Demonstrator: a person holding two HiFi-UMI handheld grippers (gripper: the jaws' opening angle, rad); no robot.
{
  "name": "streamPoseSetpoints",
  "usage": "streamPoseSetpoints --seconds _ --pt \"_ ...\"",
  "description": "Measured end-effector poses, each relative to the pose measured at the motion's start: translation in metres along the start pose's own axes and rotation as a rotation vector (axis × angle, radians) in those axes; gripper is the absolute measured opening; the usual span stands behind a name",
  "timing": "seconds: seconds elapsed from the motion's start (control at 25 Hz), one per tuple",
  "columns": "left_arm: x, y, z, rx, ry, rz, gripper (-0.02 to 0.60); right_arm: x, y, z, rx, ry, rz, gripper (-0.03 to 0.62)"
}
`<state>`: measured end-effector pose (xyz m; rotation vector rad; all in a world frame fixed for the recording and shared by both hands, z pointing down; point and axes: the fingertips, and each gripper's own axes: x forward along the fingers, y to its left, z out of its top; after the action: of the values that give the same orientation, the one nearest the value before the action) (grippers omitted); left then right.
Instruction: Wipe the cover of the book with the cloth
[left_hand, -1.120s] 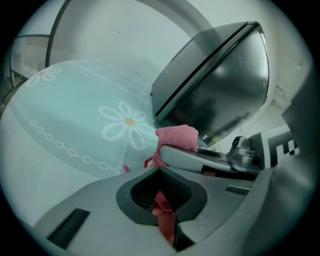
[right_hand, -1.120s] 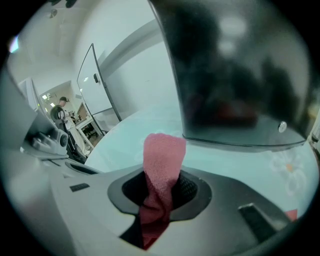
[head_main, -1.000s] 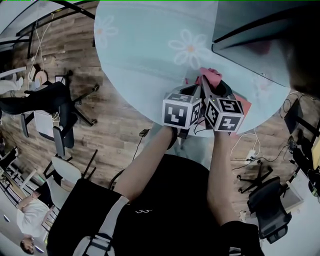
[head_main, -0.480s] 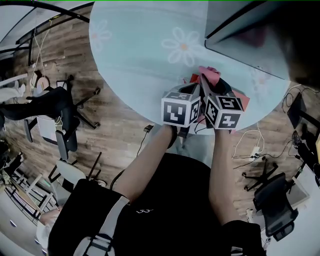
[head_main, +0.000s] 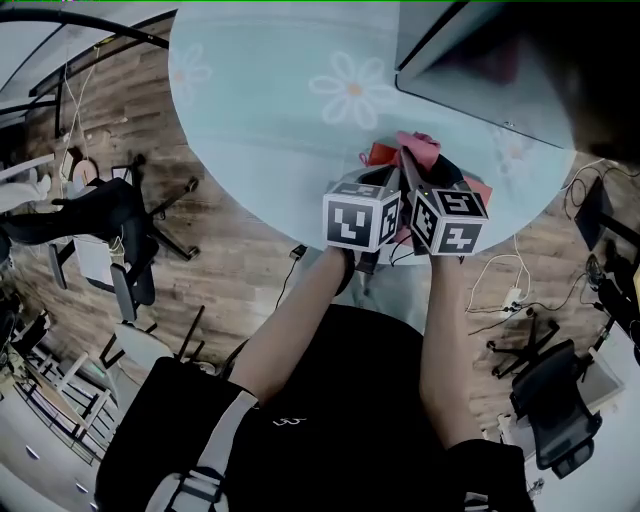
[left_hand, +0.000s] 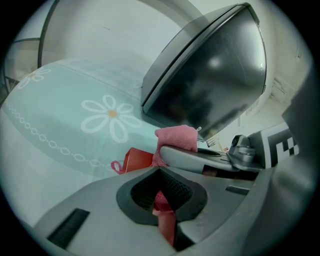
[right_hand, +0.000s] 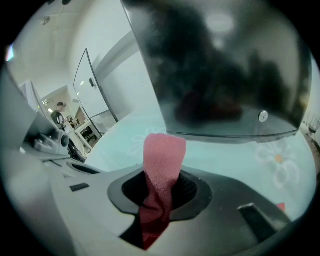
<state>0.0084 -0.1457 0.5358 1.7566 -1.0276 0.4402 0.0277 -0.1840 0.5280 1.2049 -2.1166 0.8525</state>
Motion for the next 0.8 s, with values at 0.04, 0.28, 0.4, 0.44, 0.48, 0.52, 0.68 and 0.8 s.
streamPoseSetpoints --seconds 0.04,0.28,0.4,0.44,0.48,0.52,0.68,0.8 --pt "0.000 -0.001 -0.001 -0.001 0.002 0.000 0.014 -0.001 -0.001 0.000 0.001 -0.001 -0.001 0.100" --pt "0.002 -0.010 -0.003 0.001 0.023 0.015 0.014 -0.006 -0.011 -0.004 0.010 -0.004 -0.008 0.100" --pt "0.004 -0.013 -0.004 0.003 0.024 0.018 0.014 -0.008 -0.015 -0.006 0.015 -0.004 -0.008 0.100" --pt "0.005 -0.015 -0.005 0.002 0.025 0.016 0.014 -0.009 -0.017 -0.006 0.017 -0.004 -0.008 0.100" --pt "0.005 -0.017 -0.006 0.000 0.028 0.014 0.014 -0.012 -0.018 -0.006 0.018 -0.006 -0.008 0.100" --pt "0.006 -0.020 -0.007 -0.001 0.030 0.013 0.014 -0.014 -0.020 -0.007 0.020 -0.008 -0.009 0.100" --pt "0.009 -0.026 -0.010 0.010 0.027 0.011 0.014 -0.019 -0.026 -0.009 0.030 -0.016 -0.016 0.100" --pt "0.015 -0.034 -0.011 0.017 0.024 0.004 0.014 -0.024 -0.034 -0.012 0.036 -0.020 -0.021 0.100"
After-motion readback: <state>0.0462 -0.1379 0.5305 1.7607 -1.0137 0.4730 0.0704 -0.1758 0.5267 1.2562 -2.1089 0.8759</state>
